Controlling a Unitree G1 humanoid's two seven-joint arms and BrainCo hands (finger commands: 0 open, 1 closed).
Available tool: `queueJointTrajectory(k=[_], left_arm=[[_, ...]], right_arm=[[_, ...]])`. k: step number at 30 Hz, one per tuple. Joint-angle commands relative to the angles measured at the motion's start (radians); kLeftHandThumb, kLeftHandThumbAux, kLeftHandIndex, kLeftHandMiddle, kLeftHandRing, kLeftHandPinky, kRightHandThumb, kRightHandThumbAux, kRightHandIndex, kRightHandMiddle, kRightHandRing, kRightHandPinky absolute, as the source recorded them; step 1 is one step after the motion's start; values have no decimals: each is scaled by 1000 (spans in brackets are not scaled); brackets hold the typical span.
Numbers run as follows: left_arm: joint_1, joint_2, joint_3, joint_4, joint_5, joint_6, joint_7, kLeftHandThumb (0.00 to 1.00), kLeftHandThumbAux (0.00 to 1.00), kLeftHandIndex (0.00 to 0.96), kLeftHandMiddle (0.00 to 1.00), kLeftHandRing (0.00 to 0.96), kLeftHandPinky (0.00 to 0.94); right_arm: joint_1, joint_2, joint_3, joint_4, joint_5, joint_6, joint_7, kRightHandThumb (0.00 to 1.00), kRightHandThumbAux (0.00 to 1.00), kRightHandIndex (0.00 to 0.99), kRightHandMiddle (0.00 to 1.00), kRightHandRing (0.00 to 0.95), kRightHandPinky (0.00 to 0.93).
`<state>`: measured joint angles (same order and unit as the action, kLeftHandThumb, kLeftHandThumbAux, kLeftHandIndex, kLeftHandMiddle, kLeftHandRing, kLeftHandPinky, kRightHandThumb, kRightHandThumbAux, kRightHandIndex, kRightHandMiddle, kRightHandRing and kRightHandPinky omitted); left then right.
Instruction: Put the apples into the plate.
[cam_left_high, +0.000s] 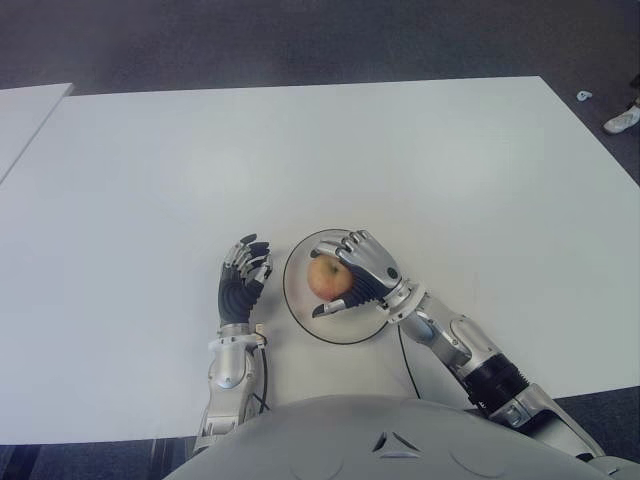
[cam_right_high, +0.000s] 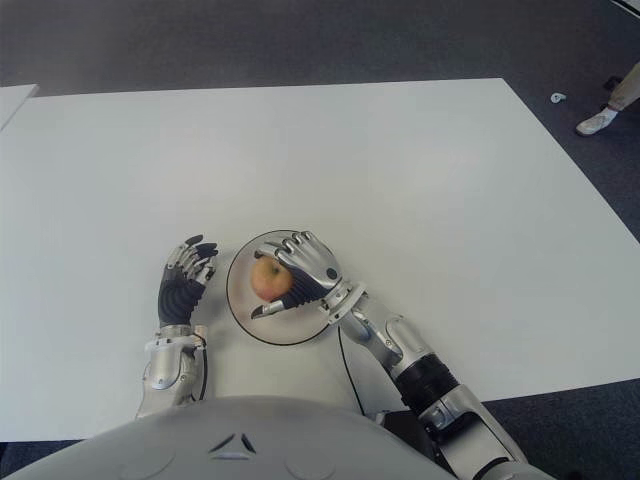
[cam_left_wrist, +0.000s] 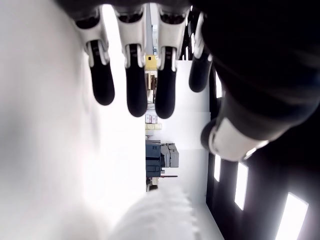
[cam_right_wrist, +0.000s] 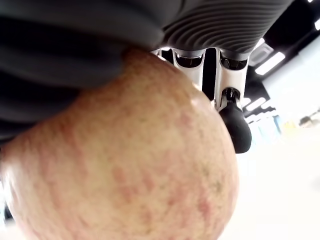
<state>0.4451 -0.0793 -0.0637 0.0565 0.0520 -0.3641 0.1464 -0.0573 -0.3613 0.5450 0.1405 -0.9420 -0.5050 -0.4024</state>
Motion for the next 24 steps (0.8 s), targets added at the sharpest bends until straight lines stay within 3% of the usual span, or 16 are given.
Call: queueJointTrajectory(k=[1, 2, 4, 7, 10, 12, 19, 24], left_arm=[[25, -37, -21, 26, -5, 42, 4, 375, 737, 232, 339, 335, 341], [25, -37, -21, 26, -7, 40, 1, 376, 737, 232, 339, 337, 345], [23, -36, -20, 30, -11, 36, -1, 386, 736, 233, 342, 342, 352], [22, -34, -19, 35, -15, 29, -2, 396, 736, 237, 346, 347, 355], [18, -34, -18, 41, -16, 23, -1, 403, 738, 242, 347, 347, 347], [17, -35, -17, 44, -17, 18, -1, 412, 740, 244, 345, 343, 337], [8, -36, -15, 57, -30, 6, -4, 425, 742, 231, 331, 323, 309], [4, -32, -12, 61, -22, 6, 3, 427, 734, 220, 328, 321, 322]], right_arm=[[20, -8, -7, -1, 27, 17, 48, 853, 674, 401, 529, 771, 746], [23, -10, -13, -11, 41, 15, 60, 853, 674, 401, 529, 757, 729], [24, -14, -19, -21, 54, 6, 68, 846, 675, 402, 512, 619, 577], [25, -20, -22, -29, 57, -5, 71, 744, 695, 412, 406, 415, 389], [23, -27, -24, -32, 49, -10, 67, 511, 503, 291, 276, 271, 261], [23, -33, -25, -36, 38, -14, 59, 425, 443, 219, 209, 200, 200], [33, -60, -31, -54, 33, -23, 65, 225, 323, 33, 41, 29, 31], [40, -88, -37, -69, 53, -28, 101, 169, 275, 5, 7, 4, 5]])
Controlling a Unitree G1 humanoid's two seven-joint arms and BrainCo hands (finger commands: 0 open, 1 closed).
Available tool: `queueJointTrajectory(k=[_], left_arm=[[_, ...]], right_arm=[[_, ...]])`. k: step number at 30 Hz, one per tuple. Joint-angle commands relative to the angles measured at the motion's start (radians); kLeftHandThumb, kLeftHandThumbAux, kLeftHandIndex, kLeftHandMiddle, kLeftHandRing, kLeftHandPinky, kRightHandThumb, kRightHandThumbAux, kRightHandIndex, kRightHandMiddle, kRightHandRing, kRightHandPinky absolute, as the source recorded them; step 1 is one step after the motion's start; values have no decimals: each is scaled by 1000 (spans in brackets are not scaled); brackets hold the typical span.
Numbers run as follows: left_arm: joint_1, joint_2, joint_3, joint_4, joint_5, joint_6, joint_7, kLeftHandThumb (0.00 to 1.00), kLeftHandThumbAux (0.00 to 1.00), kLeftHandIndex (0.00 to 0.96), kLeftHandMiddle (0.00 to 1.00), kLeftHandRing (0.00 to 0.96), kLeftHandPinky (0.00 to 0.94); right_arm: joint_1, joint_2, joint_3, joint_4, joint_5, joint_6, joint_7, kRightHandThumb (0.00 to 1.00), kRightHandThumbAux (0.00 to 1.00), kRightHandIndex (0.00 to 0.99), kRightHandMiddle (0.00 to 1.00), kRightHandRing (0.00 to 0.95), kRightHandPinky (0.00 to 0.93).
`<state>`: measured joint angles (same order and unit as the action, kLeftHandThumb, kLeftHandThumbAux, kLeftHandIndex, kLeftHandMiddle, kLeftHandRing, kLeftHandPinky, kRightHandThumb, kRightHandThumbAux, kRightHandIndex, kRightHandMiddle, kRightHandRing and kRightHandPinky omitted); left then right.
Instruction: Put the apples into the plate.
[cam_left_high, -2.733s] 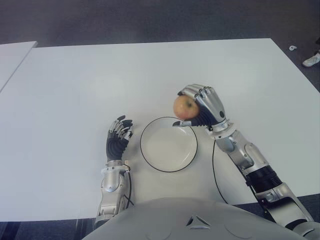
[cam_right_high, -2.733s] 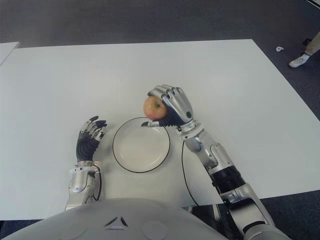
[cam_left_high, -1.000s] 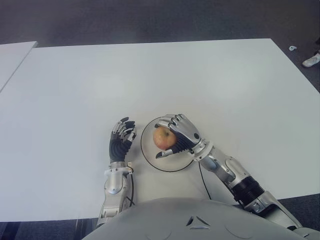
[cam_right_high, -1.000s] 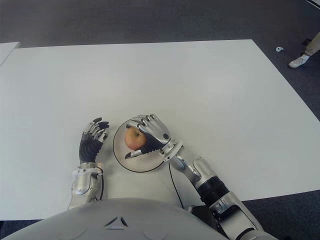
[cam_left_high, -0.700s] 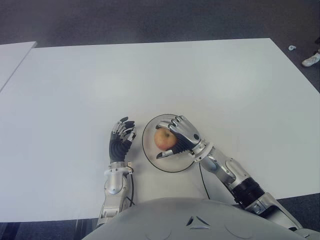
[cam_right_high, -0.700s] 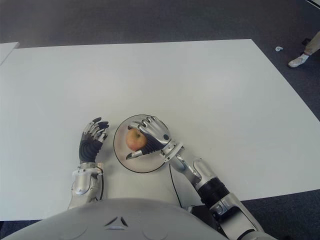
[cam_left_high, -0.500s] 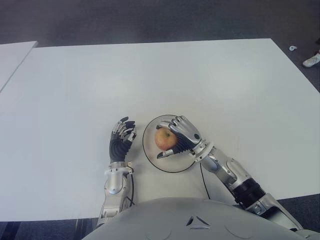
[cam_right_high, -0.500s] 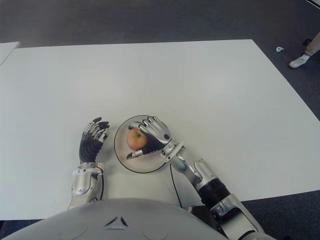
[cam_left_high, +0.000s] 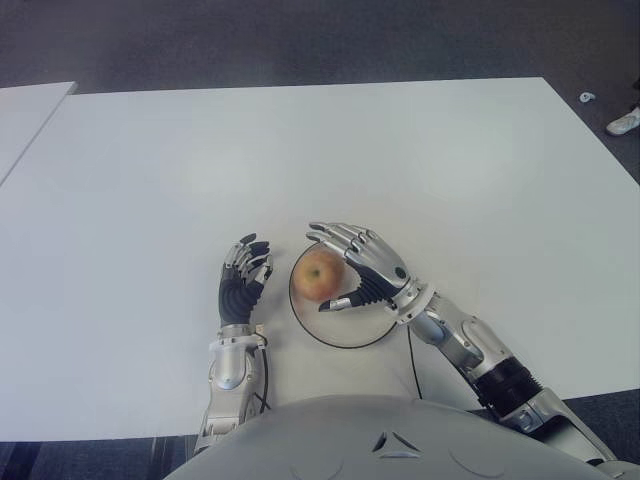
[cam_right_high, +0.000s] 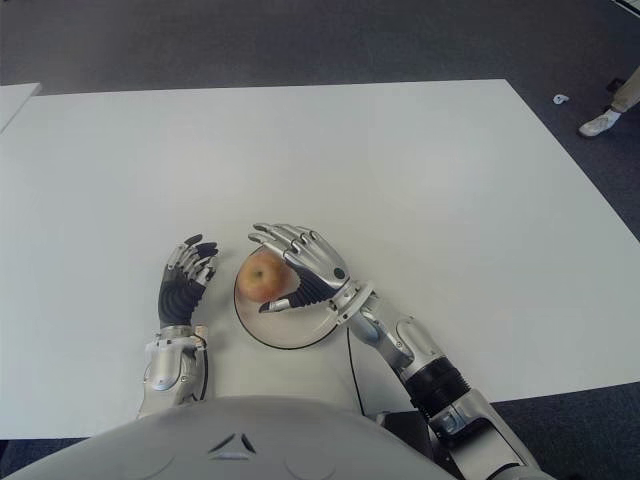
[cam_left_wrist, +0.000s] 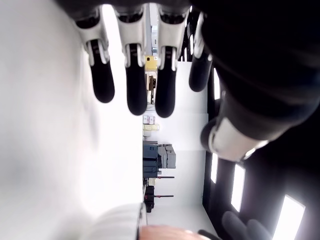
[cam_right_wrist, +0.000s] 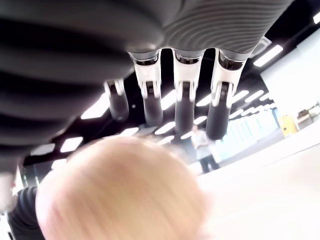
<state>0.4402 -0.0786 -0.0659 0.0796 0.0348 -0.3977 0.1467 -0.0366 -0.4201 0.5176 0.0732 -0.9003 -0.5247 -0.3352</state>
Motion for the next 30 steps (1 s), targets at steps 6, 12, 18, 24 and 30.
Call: queueJointTrajectory(k=[6, 12, 18, 24, 30], left_arm=[[2, -27, -4, 48, -2, 35, 3, 422, 726, 220, 329, 327, 329], [-5, -25, -1, 59, 2, 29, 6, 416, 723, 220, 333, 331, 329], [-8, -24, -2, 57, 6, 35, 6, 408, 727, 221, 334, 331, 327], [-11, -24, 0, 57, 4, 41, 7, 400, 731, 224, 337, 336, 336], [-18, -18, 5, 65, 9, 51, 9, 397, 727, 221, 336, 332, 329]], right_arm=[[17, -36, -21, 6, 21, -33, 30, 139, 256, 0, 0, 0, 0], [9, -35, -33, 32, 14, -75, -26, 111, 262, 0, 0, 0, 0], [6, -33, -44, 50, 35, -108, -41, 83, 267, 0, 0, 0, 0], [7, -28, -56, 63, 75, -131, -30, 60, 265, 0, 0, 0, 0], [14, -38, -97, 6, 193, -143, 53, 47, 248, 0, 1, 0, 0]])
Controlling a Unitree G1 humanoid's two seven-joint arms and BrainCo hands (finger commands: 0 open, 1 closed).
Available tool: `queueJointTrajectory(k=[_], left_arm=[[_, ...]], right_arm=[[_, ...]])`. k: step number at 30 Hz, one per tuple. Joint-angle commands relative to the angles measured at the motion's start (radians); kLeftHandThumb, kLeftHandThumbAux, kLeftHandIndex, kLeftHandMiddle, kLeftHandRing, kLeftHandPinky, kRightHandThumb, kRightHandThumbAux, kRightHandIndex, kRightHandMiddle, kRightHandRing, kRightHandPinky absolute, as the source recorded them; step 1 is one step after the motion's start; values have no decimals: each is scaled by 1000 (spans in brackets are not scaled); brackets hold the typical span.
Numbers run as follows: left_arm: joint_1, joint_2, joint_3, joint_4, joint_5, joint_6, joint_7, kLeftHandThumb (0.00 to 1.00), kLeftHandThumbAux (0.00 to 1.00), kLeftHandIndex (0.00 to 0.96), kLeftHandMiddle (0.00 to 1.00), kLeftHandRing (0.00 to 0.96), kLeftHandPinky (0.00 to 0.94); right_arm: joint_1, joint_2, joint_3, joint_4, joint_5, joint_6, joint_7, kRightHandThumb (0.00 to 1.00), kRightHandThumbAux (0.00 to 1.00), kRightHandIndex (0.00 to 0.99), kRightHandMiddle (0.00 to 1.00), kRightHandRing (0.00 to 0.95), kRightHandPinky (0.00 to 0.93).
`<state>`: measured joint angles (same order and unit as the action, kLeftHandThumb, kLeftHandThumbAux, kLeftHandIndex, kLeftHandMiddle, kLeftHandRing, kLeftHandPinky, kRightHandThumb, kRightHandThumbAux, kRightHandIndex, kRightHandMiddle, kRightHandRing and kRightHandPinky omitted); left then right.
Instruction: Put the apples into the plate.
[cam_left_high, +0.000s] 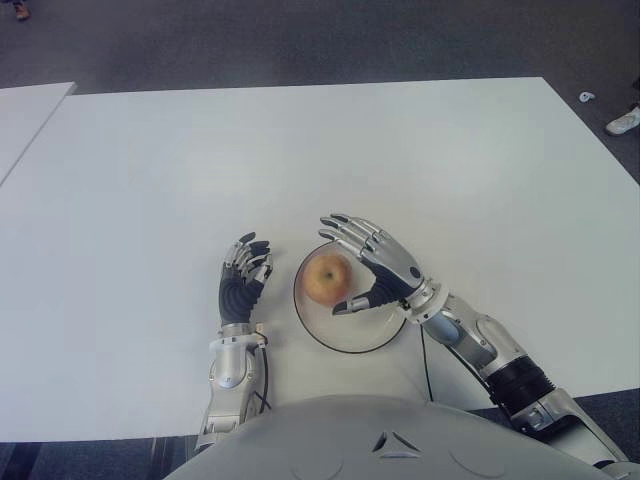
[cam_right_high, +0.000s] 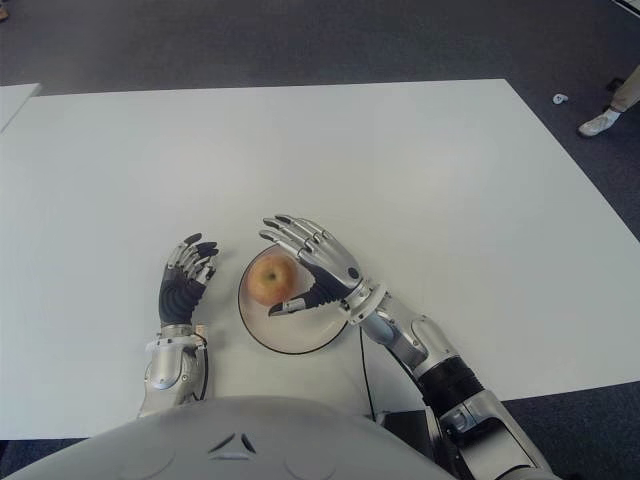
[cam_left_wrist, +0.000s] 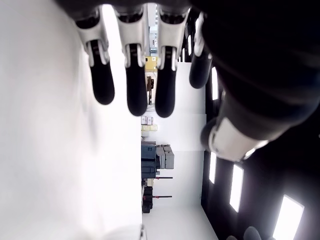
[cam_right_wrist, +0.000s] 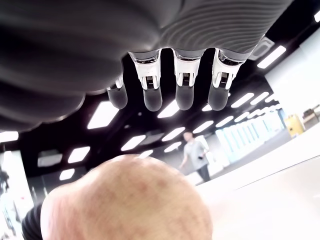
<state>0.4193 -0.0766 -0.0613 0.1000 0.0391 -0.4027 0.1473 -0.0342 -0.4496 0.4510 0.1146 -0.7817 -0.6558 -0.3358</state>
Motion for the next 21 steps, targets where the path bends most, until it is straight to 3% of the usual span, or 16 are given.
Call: queueJointTrajectory(k=[1, 8, 21], left_arm=[[0, -19, 2, 48, 5, 56, 8, 395, 725, 220, 335, 331, 327], [-11, -13, 6, 65, 9, 54, 10, 379, 717, 222, 330, 321, 316], [-34, -22, 13, 101, -12, 40, 7, 390, 712, 234, 348, 339, 336]], right_arm=[[10, -8, -39, -43, 91, -15, 62, 47, 247, 0, 1, 0, 0], [1, -5, -101, -83, 164, -30, 96, 51, 251, 0, 12, 0, 0], [-37, -16, -225, -120, 372, -27, 248, 134, 286, 0, 22, 1, 28]])
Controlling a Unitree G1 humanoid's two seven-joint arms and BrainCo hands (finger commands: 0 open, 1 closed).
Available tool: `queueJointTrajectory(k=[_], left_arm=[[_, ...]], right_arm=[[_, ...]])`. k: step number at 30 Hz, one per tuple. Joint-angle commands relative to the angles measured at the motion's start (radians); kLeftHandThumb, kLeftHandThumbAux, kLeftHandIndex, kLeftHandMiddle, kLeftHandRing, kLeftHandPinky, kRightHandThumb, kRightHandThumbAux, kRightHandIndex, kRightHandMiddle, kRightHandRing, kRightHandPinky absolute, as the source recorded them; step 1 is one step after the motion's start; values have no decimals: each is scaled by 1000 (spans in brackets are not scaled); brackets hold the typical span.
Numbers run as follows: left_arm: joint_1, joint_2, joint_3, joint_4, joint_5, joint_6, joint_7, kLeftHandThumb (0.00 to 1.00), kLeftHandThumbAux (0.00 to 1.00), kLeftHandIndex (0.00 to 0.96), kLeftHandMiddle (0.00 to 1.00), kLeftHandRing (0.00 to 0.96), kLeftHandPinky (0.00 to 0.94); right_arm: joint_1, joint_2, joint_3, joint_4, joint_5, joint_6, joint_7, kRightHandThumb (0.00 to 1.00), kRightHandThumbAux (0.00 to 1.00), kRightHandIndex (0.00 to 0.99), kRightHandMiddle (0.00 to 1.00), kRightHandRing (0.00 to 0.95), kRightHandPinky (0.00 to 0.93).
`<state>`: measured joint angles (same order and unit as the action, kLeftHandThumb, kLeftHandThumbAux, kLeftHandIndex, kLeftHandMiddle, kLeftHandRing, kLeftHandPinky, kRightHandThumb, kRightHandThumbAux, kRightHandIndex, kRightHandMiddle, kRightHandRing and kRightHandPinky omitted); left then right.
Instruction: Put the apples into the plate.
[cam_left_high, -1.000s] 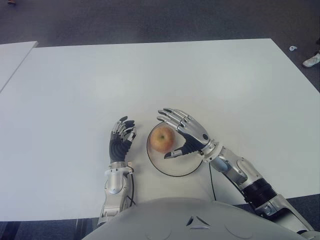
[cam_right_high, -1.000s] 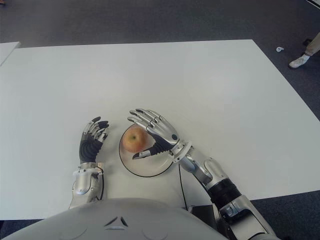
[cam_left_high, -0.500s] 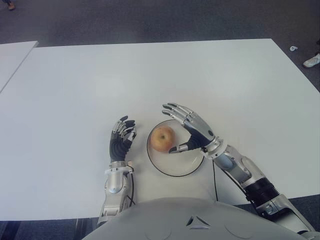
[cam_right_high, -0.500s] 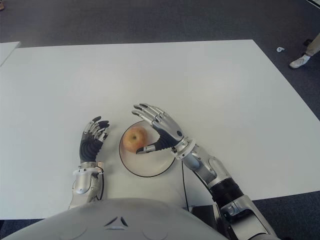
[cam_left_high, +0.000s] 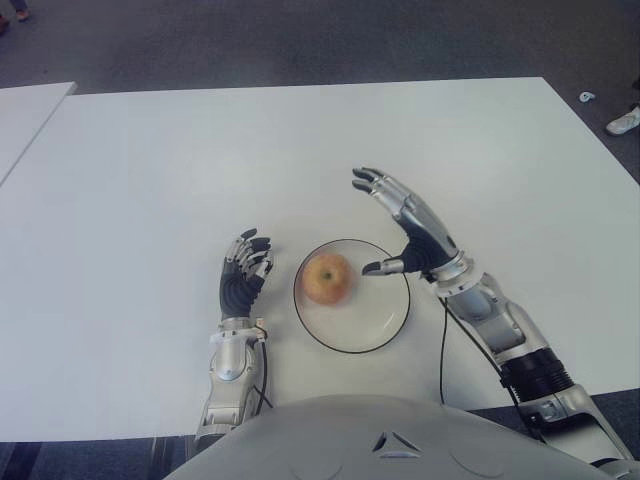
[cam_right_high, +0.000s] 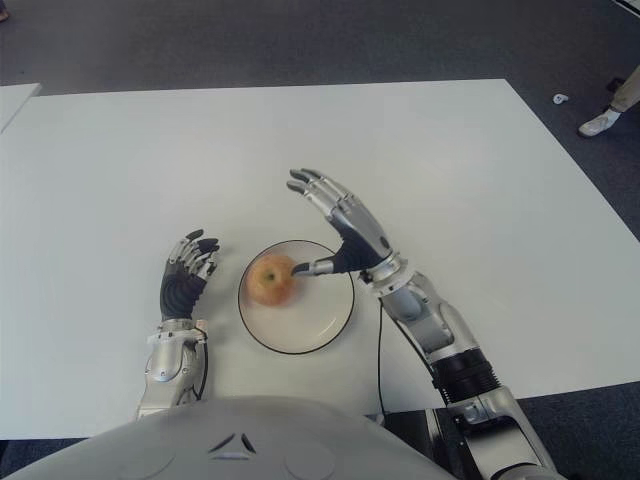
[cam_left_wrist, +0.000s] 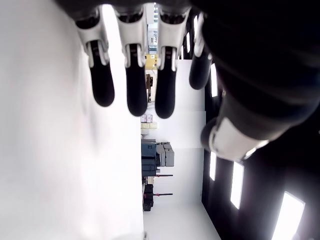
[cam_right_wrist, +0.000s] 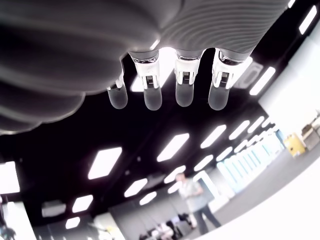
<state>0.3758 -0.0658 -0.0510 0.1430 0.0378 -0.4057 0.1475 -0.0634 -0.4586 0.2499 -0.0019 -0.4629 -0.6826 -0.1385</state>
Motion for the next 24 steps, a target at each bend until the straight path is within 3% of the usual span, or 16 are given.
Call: queueJointTrajectory(k=[1, 13, 19, 24], left_arm=[[10, -35, 2, 58, -11, 41, 8, 392, 713, 233, 347, 336, 331], [-1, -28, 1, 55, -29, 40, -8, 416, 700, 234, 341, 334, 342], [-2, -18, 5, 59, -36, 27, -14, 414, 695, 228, 341, 336, 334], [2, -11, 10, 52, -37, 23, -15, 403, 693, 224, 344, 339, 338]], right_arm=[[-8, -6, -30, -4, 65, 2, 62, 136, 288, 0, 23, 3, 28], [4, 36, -76, 0, 232, 73, 197, 154, 327, 4, 43, 25, 34], [41, 82, -133, 100, 407, 105, 249, 188, 407, 38, 71, 55, 88], [64, 125, -186, 131, 574, 226, 317, 230, 447, 72, 119, 114, 168]])
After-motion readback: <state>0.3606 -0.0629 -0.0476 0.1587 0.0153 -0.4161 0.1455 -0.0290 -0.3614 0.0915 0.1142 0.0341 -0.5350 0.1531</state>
